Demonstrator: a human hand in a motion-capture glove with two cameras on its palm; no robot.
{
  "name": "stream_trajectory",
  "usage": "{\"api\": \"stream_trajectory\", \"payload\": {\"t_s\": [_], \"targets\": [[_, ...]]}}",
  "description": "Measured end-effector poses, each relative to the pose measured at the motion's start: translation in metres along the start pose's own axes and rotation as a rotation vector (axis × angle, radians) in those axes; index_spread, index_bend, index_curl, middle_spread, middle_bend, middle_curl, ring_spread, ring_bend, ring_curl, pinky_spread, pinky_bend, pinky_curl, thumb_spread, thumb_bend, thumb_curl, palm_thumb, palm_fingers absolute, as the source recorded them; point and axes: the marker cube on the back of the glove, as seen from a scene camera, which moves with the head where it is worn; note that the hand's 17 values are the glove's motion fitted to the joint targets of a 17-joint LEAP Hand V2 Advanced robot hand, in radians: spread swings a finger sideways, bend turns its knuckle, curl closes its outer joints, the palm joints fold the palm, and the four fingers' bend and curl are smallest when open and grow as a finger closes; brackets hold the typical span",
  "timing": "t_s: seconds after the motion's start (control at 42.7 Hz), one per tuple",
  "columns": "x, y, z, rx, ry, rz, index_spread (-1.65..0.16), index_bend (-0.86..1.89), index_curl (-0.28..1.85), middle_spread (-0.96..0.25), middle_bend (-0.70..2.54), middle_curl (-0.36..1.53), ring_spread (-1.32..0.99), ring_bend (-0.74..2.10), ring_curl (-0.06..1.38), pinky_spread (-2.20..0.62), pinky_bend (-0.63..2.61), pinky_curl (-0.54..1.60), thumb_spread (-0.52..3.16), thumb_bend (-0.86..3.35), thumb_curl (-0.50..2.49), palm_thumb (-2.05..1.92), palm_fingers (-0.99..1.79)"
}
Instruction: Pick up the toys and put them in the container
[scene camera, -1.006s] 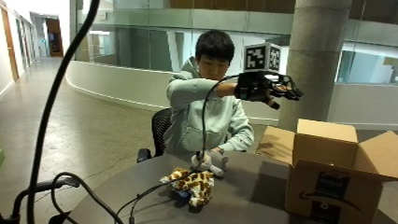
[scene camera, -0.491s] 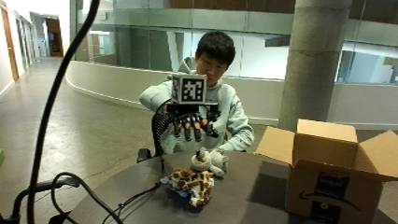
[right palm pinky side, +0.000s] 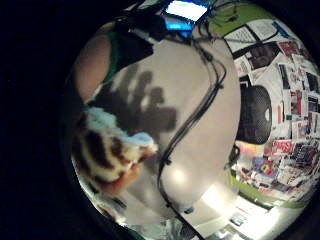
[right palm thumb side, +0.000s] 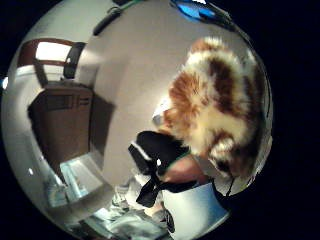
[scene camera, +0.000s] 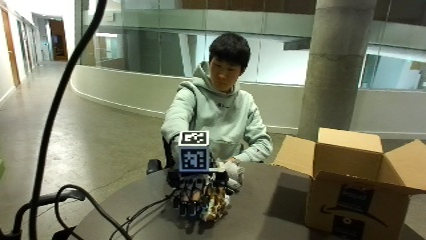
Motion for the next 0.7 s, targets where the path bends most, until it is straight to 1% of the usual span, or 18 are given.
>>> {"api": "stream_trajectory", "payload": {"t_s": [0.07, 0.14, 0.234, 0.257, 0.328, 0.421, 0.491, 0.585, 0.702], "targets": [[-0.005, -0.003, 0.015, -0.044, -0.006, 0.003, -0.14, 0.04, 0.22, 0.05, 0.16, 0.39, -0.01, 0.53, 0.34, 0.02, 0.81, 0.43, 1.11, -0.05, 0.32, -0.04, 0.01], [-0.011, -0.003, 0.023, -0.009, 0.043, -0.013, -0.14, 0.01, 0.18, 0.02, 0.22, 0.4, -0.04, 0.7, 0.38, 0.0, 0.88, 0.43, 1.12, -0.02, 0.32, 0.0, 0.16], [-0.017, -0.004, 0.025, 0.114, 0.124, -0.045, -0.16, -0.02, 0.12, -0.07, 0.48, 0.47, -0.19, 0.91, 0.4, -0.13, 0.93, 0.41, 1.22, 0.09, 0.36, 0.19, 0.6], [-0.017, -0.004, 0.025, 0.135, 0.135, -0.056, -0.17, -0.03, 0.1, -0.08, 0.55, 0.49, -0.22, 0.99, 0.42, -0.18, 0.96, 0.41, 1.25, 0.14, 0.37, 0.27, 0.77], [-0.019, -0.003, 0.024, 0.169, 0.149, -0.099, -0.17, 0.01, 0.07, -0.12, 0.68, 0.54, -0.27, 1.09, 0.45, -0.26, 0.99, 0.41, 1.24, 0.2, 0.41, 0.4, 0.95], [-0.024, -0.005, 0.02, 0.173, 0.14, -0.154, -0.15, 0.1, 0.08, -0.16, 0.79, 0.6, -0.3, 1.12, 0.49, -0.32, 0.99, 0.43, 1.13, 0.23, 0.48, 0.53, 1.0], [-0.029, -0.005, 0.015, 0.12, 0.116, -0.189, -0.15, 0.23, 0.11, -0.19, 0.87, 0.64, -0.3, 1.13, 0.51, -0.35, 0.91, 0.42, 1.0, 0.23, 0.52, 0.6, 1.12], [-0.041, 0.0, 0.0, 0.036, 0.07, -0.22, -0.14, 0.35, 0.15, -0.21, 0.97, 0.7, -0.31, 1.13, 0.51, -0.36, 0.83, 0.41, 0.89, 0.21, 0.57, 0.62, 1.19], [-0.059, 0.01, -0.028, 0.006, -0.019, -0.239, -0.14, 0.5, 0.2, -0.23, 1.05, 0.75, -0.32, 1.14, 0.52, -0.37, 0.82, 0.41, 0.81, 0.18, 0.61, 0.61, 1.25]]}}
